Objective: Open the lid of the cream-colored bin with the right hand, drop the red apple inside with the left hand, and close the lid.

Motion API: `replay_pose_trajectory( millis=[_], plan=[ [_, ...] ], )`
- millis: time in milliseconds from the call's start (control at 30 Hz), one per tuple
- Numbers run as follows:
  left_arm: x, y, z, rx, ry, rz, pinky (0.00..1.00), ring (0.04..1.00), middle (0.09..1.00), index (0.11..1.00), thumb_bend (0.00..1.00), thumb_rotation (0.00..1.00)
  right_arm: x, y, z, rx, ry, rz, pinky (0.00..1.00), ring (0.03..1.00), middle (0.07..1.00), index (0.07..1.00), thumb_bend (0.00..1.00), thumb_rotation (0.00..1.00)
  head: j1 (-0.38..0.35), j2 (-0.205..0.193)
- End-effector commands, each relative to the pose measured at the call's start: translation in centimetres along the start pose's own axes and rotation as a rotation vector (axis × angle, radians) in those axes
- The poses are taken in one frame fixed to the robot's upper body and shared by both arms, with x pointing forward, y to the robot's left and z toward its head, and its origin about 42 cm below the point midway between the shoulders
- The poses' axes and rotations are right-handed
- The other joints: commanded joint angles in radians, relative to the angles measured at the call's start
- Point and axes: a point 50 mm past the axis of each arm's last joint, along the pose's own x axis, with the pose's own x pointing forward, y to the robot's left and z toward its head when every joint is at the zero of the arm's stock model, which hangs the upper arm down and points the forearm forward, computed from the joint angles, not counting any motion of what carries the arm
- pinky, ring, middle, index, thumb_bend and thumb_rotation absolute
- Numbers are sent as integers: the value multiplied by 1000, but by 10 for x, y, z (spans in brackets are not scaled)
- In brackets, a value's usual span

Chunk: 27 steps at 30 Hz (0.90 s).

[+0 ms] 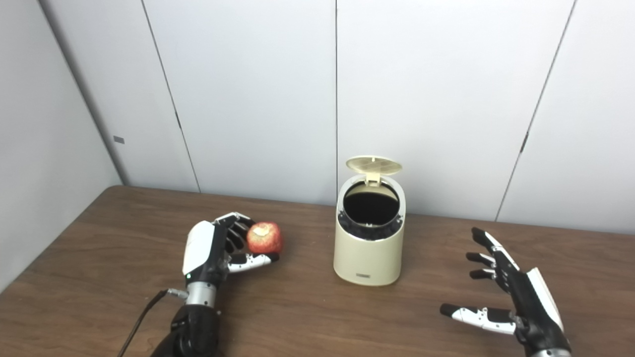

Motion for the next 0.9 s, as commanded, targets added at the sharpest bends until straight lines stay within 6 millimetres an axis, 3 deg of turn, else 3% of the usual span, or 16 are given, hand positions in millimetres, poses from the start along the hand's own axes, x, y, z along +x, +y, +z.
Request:
replay_pose_trajectory(
  millis=[0, 167, 500, 867],
  plan=[
    [22, 19, 30, -22, -127, 86, 304, 381, 442, 512, 523, 0, 11, -9, 15, -23, -66, -23, 669, 801, 912, 900, 738, 112, 1, 0],
    [22, 24, 65, -109, -197, 134, 322, 394, 444, 513, 523, 0, 13, -6, 14, -11, -68, -25, 667, 803, 912, 898, 731, 69, -21, -1],
    [25, 14, 110, -219, -270, 143, 338, 409, 449, 509, 524, 0, 15, 1, 11, -24, -70, -35, 657, 798, 900, 893, 737, 100, -62, -13],
    [32, 3, 133, -264, -308, 128, 337, 408, 464, 499, 525, 0, 15, 0, 9, -52, -80, -41, 650, 794, 901, 893, 731, 130, -89, -23]
  ],
)
